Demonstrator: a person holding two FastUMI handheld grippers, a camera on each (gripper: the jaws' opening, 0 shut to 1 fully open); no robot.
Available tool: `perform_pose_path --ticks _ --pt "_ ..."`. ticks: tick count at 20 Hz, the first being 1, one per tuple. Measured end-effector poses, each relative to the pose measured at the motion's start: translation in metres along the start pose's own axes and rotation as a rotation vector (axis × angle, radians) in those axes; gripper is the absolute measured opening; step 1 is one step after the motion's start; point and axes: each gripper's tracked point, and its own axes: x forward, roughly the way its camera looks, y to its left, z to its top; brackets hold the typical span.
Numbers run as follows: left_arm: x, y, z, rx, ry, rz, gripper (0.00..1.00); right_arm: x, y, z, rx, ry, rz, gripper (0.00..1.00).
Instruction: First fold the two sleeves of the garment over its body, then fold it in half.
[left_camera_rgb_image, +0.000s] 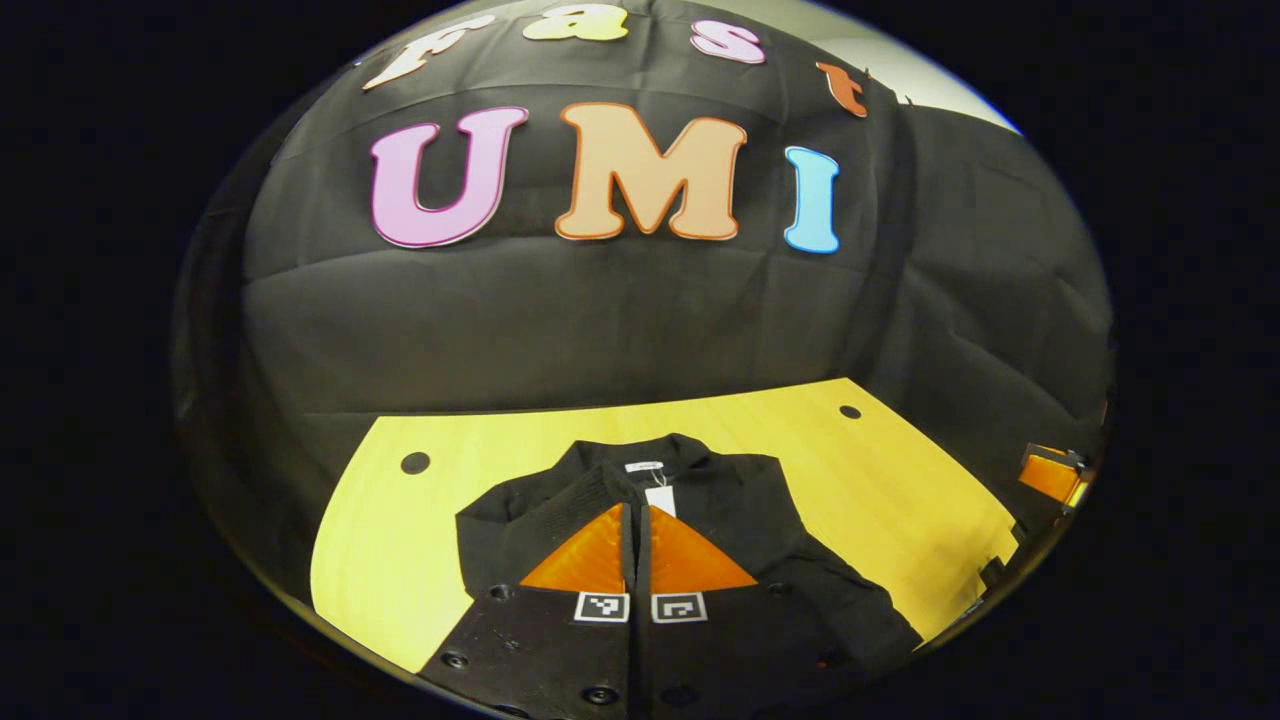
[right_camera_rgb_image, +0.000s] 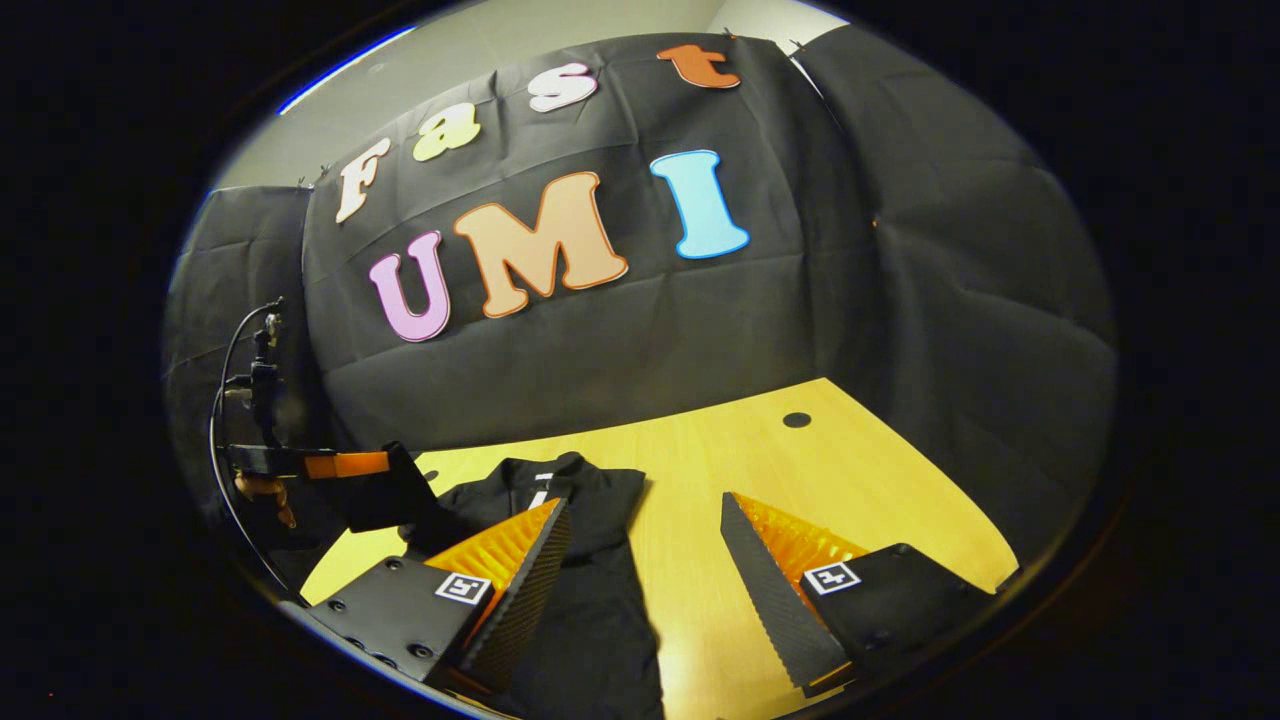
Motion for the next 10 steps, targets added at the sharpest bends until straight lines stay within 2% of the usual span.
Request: perform_pose_path --ticks 10 --pt "0.082 -0.072 -0.047 0.093 0.173 -0.075 0.00 -0.008 -0.055 -0.006 0.026 0.026 -0.065 0.98"
